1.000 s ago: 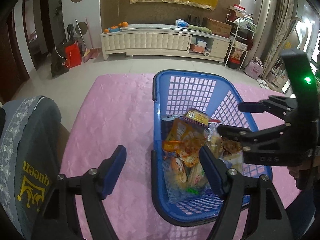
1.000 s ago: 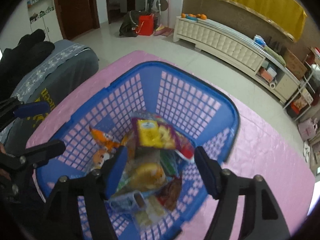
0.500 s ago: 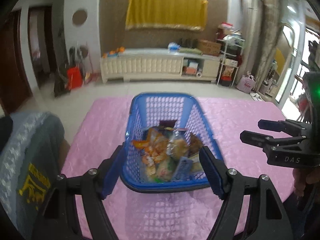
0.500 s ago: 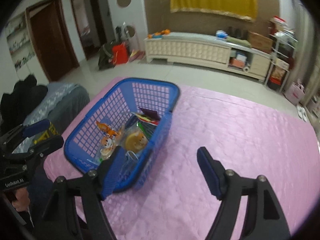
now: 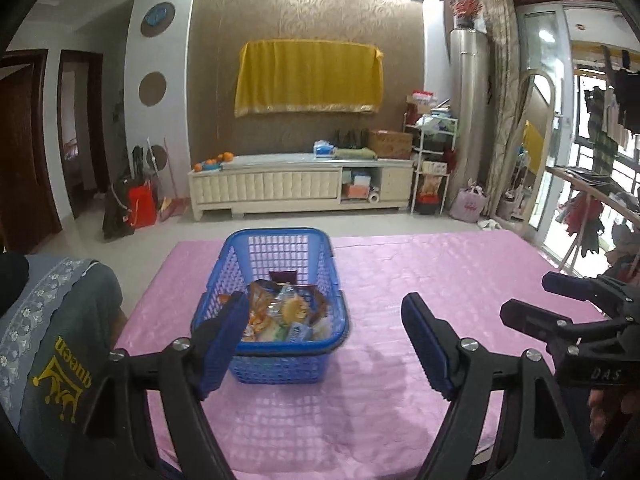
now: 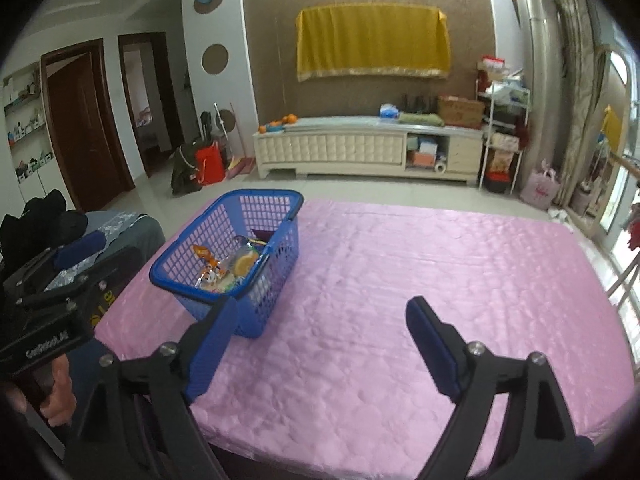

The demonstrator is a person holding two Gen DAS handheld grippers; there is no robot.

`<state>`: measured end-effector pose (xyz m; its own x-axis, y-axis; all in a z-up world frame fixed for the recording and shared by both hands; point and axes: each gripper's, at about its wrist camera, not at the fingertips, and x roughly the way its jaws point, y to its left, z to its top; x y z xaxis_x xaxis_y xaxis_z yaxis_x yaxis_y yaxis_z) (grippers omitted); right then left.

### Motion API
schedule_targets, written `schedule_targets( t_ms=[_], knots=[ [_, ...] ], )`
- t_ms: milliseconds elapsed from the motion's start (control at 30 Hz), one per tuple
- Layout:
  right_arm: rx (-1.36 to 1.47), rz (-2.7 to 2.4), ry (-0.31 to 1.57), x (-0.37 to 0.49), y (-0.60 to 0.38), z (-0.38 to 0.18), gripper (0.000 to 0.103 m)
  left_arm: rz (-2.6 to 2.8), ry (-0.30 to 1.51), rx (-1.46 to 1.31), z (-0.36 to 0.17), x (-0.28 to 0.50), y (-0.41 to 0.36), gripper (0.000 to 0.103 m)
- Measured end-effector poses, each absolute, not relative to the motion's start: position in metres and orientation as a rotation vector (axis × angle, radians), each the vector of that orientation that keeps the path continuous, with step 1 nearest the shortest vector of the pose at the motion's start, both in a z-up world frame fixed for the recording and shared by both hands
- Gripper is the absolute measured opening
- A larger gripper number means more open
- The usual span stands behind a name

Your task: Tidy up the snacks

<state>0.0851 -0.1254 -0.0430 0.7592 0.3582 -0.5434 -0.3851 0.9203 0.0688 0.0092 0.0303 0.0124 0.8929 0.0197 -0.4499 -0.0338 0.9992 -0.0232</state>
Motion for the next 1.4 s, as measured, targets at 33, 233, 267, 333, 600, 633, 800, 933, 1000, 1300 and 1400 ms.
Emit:
schedule_targets(
  t_ms=[33, 233, 267, 333, 600, 633, 800, 933, 1000, 1300, 1400],
  knots=[
    [-0.041, 0.397, 0.572, 0.08, -0.128, -0.043, 0.097, 0.025, 0.462, -0.032, 0.012, 0.004, 0.026, 0.086],
    [-0.021, 0.333, 0.48, 0.045, -0.144, -0.039, 0.103, -0.009, 0.444, -0.05, 0.007, -0.023, 0.011, 0.103],
    [-0.017, 0.321, 0.47, 0.04, -0.146, -0.04, 0.103, -0.018, 0.441, -0.055, 0.006, -0.026, 0.01, 0.103],
    [-0.018, 0.313, 0.472, 0.035, -0.148, -0.042, 0.103, -0.021, 0.447, -0.046, 0.003, -0.032, 0.006, 0.103],
    [-0.036, 0.323, 0.511, 0.021, -0.147, -0.052, 0.103, -0.003, 0.452, -0.049, 0.0, -0.046, 0.005, 0.103],
    [-0.038, 0.321, 0.51, 0.018, -0.149, -0.053, 0.103, 0.006, 0.448, -0.039, 0.001, -0.047, 0.004, 0.103],
    [-0.028, 0.315, 0.496, 0.011, -0.15, -0.052, 0.103, 0.009, 0.442, -0.028, 0.001, -0.053, 0.001, 0.103],
    [-0.026, 0.316, 0.494, 0.008, -0.15, -0.052, 0.103, 0.008, 0.441, -0.029, -0.001, -0.056, 0.0, 0.103],
    [-0.023, 0.317, 0.495, 0.009, -0.151, -0.052, 0.103, 0.01, 0.442, -0.033, -0.001, -0.057, 0.001, 0.103],
    [-0.024, 0.319, 0.499, 0.008, -0.149, -0.051, 0.103, 0.021, 0.441, -0.04, -0.001, -0.059, 0.003, 0.103],
    [-0.021, 0.324, 0.502, 0.007, -0.147, -0.052, 0.103, 0.023, 0.444, -0.046, -0.001, -0.059, 0.004, 0.103]
  ],
)
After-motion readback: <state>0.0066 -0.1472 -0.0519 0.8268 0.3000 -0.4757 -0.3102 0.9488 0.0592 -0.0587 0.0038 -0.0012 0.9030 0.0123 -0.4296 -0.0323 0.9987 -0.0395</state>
